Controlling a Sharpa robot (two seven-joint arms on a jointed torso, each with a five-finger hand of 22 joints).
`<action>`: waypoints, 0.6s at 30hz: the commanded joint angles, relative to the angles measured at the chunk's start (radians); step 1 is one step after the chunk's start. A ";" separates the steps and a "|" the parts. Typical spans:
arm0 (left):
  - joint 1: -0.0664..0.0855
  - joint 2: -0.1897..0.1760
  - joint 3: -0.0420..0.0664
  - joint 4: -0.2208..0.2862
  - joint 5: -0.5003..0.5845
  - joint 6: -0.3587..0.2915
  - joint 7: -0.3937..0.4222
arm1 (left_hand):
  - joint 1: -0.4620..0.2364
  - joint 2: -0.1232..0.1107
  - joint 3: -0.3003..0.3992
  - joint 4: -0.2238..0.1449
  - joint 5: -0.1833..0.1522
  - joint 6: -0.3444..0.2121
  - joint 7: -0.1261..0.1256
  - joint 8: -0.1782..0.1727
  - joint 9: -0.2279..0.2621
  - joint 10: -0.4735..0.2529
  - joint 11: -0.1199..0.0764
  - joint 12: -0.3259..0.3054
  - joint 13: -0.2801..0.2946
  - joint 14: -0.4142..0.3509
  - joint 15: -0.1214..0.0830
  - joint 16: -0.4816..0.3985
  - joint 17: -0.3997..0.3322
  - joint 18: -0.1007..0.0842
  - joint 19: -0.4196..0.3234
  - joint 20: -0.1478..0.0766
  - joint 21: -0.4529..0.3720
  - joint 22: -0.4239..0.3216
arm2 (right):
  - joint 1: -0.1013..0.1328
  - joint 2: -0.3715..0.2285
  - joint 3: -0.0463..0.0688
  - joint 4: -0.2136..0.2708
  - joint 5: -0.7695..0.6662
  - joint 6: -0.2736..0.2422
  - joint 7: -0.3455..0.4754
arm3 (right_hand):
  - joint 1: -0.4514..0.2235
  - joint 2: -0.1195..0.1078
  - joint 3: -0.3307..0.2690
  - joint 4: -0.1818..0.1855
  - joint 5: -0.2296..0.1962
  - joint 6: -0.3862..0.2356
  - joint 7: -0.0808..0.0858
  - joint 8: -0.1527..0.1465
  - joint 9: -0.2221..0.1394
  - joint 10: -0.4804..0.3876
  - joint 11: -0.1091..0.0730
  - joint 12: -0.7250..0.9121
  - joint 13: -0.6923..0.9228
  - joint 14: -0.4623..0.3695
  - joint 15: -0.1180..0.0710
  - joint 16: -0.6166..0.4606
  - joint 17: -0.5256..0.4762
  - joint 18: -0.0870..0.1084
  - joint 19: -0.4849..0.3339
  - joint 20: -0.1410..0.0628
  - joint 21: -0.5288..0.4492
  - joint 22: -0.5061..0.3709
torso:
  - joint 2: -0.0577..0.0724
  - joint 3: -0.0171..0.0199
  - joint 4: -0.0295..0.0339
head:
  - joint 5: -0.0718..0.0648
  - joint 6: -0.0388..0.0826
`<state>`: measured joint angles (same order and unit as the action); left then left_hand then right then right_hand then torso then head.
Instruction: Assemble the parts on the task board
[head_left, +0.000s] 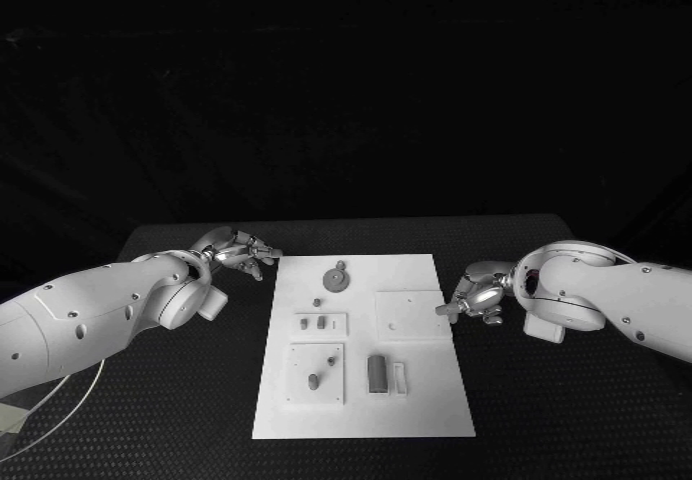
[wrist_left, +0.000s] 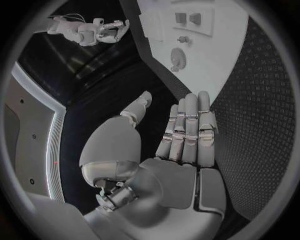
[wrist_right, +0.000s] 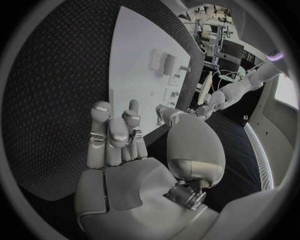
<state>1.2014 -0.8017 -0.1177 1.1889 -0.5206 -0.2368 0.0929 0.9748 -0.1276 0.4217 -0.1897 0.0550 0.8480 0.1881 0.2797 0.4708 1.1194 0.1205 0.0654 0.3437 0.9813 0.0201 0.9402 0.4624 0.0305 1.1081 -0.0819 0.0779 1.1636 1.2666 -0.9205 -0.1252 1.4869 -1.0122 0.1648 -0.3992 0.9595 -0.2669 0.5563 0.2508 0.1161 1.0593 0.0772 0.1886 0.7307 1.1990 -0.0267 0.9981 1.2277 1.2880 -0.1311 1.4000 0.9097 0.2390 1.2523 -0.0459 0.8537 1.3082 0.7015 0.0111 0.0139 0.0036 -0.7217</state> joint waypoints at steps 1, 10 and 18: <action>0.001 0.001 0.001 0.002 0.009 0.006 0.014 | -0.009 0.000 -0.008 -0.001 0.001 -0.009 -0.001 0.006 -0.001 -0.002 0.004 0.005 0.001 -0.001 -0.002 -0.003 0.001 0.012 0.006 0.002 -0.004 -0.001 | 0.000 0.002 0.000 -0.001 0.001 0.016 0.000 | -0.009 0.004 0.000 -0.007 -0.004 -0.007 0.006 0.005 0.001 -0.007 -0.002 0.007 0.001 0.004 -0.004 0.001 0.001 0.023 0.000 -0.005 0.007 0.019 | 0.000 0.0000 0.0002 | 0.001 -0.001; 0.001 0.001 0.001 0.002 0.010 0.006 0.015 | -0.010 0.001 -0.009 0.000 0.001 -0.009 -0.001 0.006 -0.001 -0.002 0.004 0.005 0.001 -0.001 -0.002 -0.004 0.001 0.012 0.006 0.002 -0.004 -0.001 | 0.000 0.005 0.000 0.000 0.001 0.015 0.002 | -0.010 0.005 0.001 -0.008 -0.004 -0.007 0.006 0.006 0.002 -0.007 -0.002 0.007 0.001 0.004 -0.004 0.001 0.001 0.023 0.000 -0.005 0.007 0.019 | 0.001 0.0005 0.0003 | -0.001 -0.001; 0.001 0.002 0.001 0.004 0.011 0.007 0.016 | -0.011 0.001 -0.010 0.000 0.001 -0.009 -0.001 0.006 -0.001 -0.002 0.004 0.005 0.001 -0.001 -0.002 -0.004 0.002 0.013 0.006 0.002 -0.004 -0.001 | 0.000 0.007 0.000 -0.001 0.002 0.014 0.002 | -0.010 0.007 0.002 -0.009 -0.004 -0.007 0.005 0.007 0.003 -0.007 -0.002 0.007 0.001 0.004 -0.005 0.002 0.001 0.023 0.000 -0.005 0.007 0.019 | 0.001 -0.0003 -0.0001 | -0.004 -0.002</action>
<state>1.2014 -0.8021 -0.1178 1.1898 -0.5187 -0.2368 0.0949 0.9748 -0.1275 0.4162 -0.1898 0.0550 0.8480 0.1881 0.2797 0.4708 1.1194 0.1205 0.0654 0.3435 0.9813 0.0201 0.9402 0.4623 0.0305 1.1079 -0.0817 0.0779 1.1637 1.2666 -0.9148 -0.1252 1.4852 -1.0113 0.1650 -0.3996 0.9557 -0.2632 0.5590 0.2481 0.1161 1.0592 0.0772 0.1886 0.7326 1.1989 -0.0267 1.0020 1.2275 1.2899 -0.1330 1.4000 0.9096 0.2391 1.2507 -0.0442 0.8577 1.3082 0.7022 0.0110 0.0136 0.0004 -0.7217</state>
